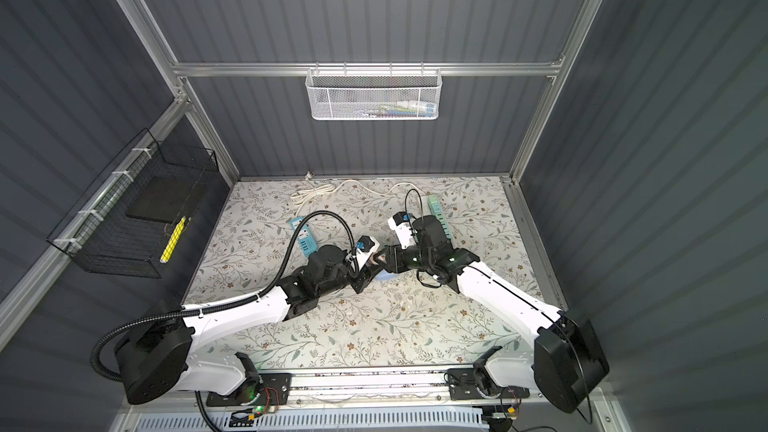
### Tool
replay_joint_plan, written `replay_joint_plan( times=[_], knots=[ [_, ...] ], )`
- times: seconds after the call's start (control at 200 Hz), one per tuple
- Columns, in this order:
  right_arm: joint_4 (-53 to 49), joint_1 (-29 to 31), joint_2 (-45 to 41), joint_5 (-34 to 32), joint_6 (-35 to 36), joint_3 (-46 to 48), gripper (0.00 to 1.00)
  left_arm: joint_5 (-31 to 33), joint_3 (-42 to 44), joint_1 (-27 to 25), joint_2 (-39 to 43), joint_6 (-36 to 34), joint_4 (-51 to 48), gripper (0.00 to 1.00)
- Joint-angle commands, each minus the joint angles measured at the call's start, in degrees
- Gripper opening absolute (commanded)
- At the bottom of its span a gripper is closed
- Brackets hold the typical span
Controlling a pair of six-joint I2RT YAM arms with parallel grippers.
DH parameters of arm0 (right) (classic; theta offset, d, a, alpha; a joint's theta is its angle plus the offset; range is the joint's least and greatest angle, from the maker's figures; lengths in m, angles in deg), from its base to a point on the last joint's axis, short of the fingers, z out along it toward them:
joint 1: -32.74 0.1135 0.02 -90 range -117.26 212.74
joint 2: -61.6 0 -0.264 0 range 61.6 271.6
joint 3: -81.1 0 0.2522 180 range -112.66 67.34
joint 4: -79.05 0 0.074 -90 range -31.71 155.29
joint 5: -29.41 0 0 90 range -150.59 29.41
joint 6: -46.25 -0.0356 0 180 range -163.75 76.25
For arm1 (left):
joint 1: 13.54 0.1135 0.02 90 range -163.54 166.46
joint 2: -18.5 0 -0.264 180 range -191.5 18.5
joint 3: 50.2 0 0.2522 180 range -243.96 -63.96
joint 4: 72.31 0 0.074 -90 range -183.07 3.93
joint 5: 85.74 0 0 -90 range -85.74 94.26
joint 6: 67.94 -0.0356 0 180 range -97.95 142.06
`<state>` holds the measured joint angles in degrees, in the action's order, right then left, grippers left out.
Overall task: Insert the plug
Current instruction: 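Pass the pink adapter from the left gripper into the right gripper, then withdraw the left gripper while the right gripper holds the pink adapter above the cube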
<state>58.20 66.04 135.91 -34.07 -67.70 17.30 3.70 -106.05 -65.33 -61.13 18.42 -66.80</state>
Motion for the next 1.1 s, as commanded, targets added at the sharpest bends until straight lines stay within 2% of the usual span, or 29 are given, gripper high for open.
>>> replay_joint_plan(
  times=[0.0, 0.22, 0.285, 0.4, 0.52, 0.66, 0.745, 0.93, 1.025, 1.096],
  knots=[
    [2.0, 0.0, 0.9, 1.8, -0.7, -1.0, 0.45, -1.3, -0.6, -0.3, 1.5, -1.3, -0.1, 0.17],
    [2.9, -0.1, 2.4, 3.9, -1.2, -1.5, 0.29, -0.4, -0.8, -0.4, 1.2, -1.5, -0.4, 0.21],
    [2.9, 0.0, 2.2, 3.5, -1.3, -1.4, 0.25, 0.4, -1.1, -0.4, 1.3, -1.4, -0.9, 0.3],
    [2.9, 0.0, 1.3, 1.9, -1.4, -1.1, 0.22, 3.0, -1.8, -0.4, 1.5, 0.0, -3.1, 0.59],
    [2.6, 0.0, -0.5, -0.9, -1.3, -0.8, 0.21, 6.6, -0.4, -0.4, 4.4, 2.9, -4.6, 0.69],
    [1.7, -0.1, -2.3, -4.5, -1.1, -0.5, 0.21, 10.6, 5.0, -0.4, 12.3, 7.9, -3.8, 0.76],
    [0.8, 0.0, -3.4, -6.7, -0.8, -0.2, 0.21, 16.2, 9.1, -0.3, 17.8, 12.0, -3.6, 0.81],
    [0.0, 0.5, -5.9, -14.2, -0.2, 2.0, 0.21, 34.9, 15.2, -0.3, 27.2, 25.1, -10.0, 0.97],
    [-0.1, 1.5, -7.1, -17.9, 0.3, 3.4, 0.21, 42.4, 16.2, -0.3, 29.4, 33.0, -16.6, 1.0],
    [0.0, 2.5, -7.9, -20.1, 0.7, 4.4, 0.21, 45.4, 16.8, -0.3, 30.3, 37.5, -20.4, 1.0]
  ],
)
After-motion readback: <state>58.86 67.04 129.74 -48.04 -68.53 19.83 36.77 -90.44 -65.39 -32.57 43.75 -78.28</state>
